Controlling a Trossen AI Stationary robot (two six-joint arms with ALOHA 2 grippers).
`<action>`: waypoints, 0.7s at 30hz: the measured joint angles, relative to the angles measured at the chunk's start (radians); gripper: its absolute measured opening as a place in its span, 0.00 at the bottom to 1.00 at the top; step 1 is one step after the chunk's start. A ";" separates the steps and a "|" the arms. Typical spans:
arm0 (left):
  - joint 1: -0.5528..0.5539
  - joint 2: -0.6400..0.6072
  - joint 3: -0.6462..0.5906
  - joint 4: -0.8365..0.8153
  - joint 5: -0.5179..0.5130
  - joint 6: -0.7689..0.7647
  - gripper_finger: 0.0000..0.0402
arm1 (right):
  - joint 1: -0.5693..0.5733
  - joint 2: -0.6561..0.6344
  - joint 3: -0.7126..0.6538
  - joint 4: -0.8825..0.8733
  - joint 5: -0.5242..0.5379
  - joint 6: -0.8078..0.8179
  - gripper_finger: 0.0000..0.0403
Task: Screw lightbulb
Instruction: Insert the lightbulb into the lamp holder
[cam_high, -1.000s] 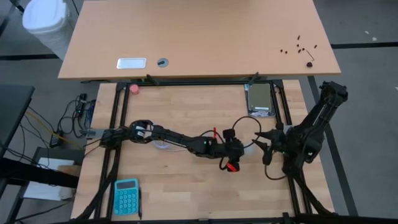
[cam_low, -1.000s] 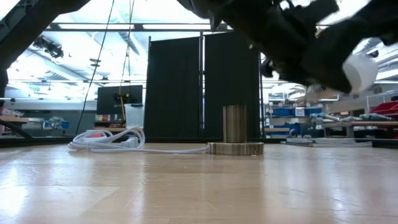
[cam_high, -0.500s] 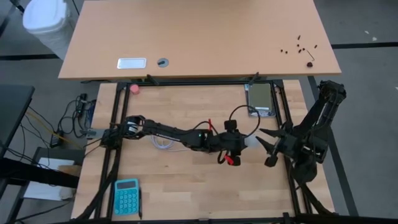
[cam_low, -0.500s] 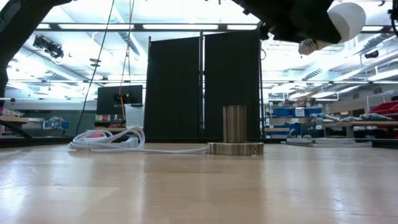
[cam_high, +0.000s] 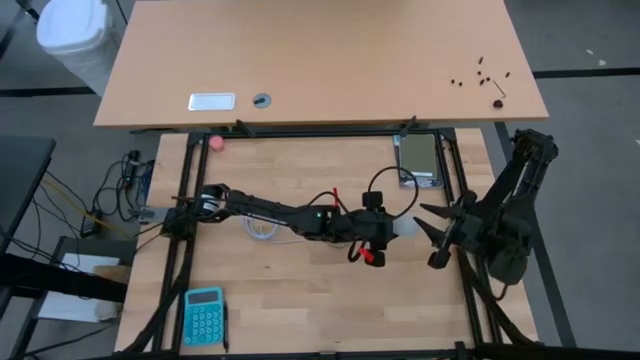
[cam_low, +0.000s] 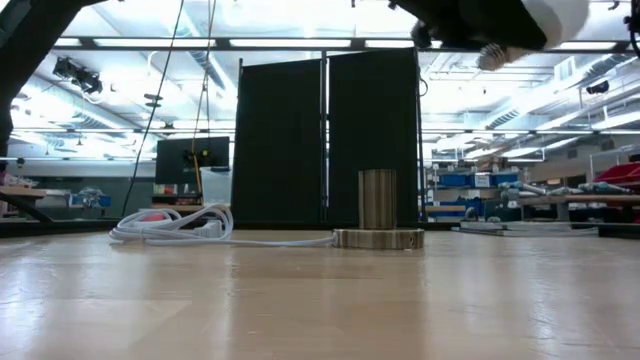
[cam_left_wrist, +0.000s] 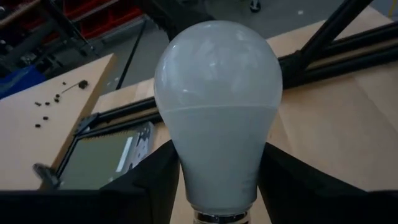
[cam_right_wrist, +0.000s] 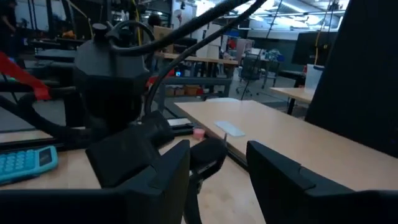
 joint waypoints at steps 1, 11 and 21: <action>0.000 -0.011 0.000 -0.017 -0.002 -0.002 0.50 | -0.001 0.000 0.012 0.011 0.000 -0.031 0.43; -0.016 -0.036 -0.003 -0.124 0.022 -0.048 0.50 | -0.046 0.001 0.029 0.046 -0.030 -0.069 0.43; -0.040 -0.050 -0.306 0.229 0.047 -0.109 0.50 | -0.059 0.009 0.029 0.074 -0.066 -0.061 0.43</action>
